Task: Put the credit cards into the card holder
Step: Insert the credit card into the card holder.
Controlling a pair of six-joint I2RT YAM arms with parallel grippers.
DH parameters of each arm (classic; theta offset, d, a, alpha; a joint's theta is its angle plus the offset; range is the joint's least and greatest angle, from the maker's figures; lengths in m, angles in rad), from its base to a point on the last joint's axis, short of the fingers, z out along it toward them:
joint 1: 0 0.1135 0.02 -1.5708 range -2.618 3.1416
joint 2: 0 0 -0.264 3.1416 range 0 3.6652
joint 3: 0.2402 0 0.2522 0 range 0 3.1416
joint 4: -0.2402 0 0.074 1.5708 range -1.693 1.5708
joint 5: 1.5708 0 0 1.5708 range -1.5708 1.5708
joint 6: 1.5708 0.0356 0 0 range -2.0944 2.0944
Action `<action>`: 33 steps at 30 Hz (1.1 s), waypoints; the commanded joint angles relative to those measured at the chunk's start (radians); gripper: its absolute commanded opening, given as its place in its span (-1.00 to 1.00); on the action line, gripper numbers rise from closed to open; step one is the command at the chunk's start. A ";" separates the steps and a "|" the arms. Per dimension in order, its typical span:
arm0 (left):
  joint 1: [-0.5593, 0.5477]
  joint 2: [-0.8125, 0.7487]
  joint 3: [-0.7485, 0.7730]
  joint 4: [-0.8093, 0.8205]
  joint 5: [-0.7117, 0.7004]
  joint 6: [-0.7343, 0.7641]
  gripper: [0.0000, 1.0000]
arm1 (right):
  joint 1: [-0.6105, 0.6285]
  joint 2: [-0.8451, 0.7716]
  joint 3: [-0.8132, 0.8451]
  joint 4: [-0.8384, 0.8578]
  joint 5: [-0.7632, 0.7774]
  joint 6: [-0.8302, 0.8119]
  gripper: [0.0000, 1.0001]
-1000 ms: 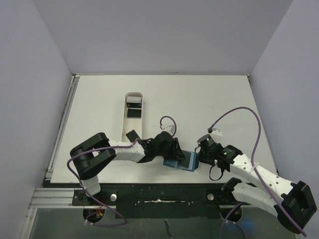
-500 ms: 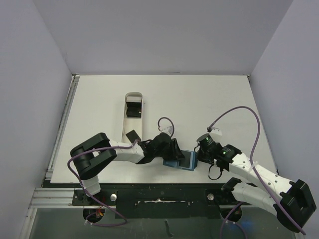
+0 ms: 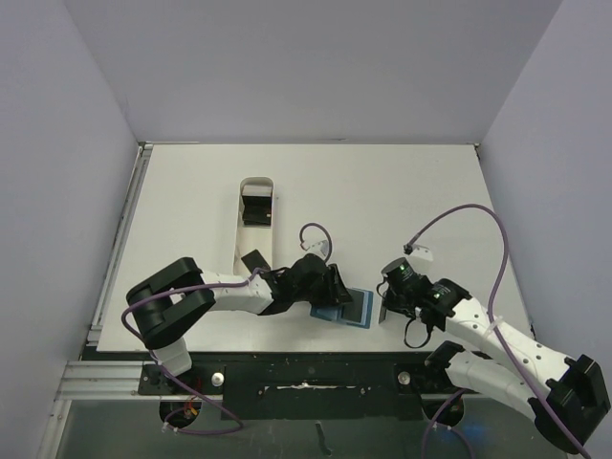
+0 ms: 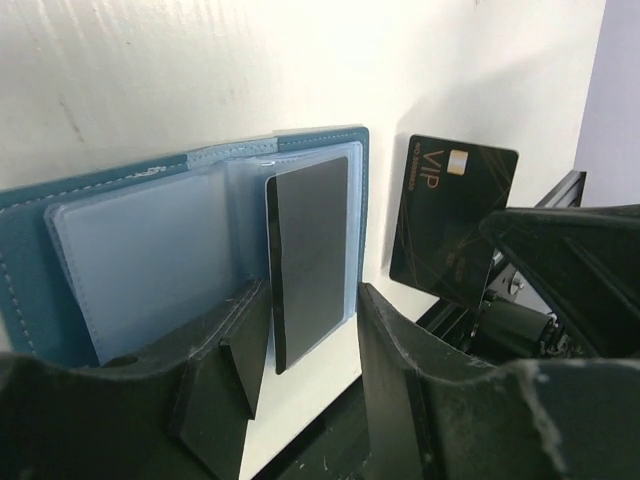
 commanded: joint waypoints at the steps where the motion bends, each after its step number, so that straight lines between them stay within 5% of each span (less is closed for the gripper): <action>1: -0.004 -0.043 0.032 0.054 0.048 0.020 -0.22 | -0.003 -0.005 0.091 -0.053 0.100 0.010 -1.00; 20: 0.060 -0.240 0.076 -0.413 -0.137 0.266 -0.18 | 0.003 -0.041 0.095 0.095 -0.046 -0.059 -1.00; 29: 0.044 -0.210 0.088 -0.474 -0.156 0.289 -0.13 | 0.007 -0.064 0.139 0.124 -0.025 -0.076 -1.00; 33: 0.036 -0.203 0.067 -0.469 -0.167 0.287 -0.16 | 0.007 -0.067 0.096 0.234 -0.143 -0.064 -1.00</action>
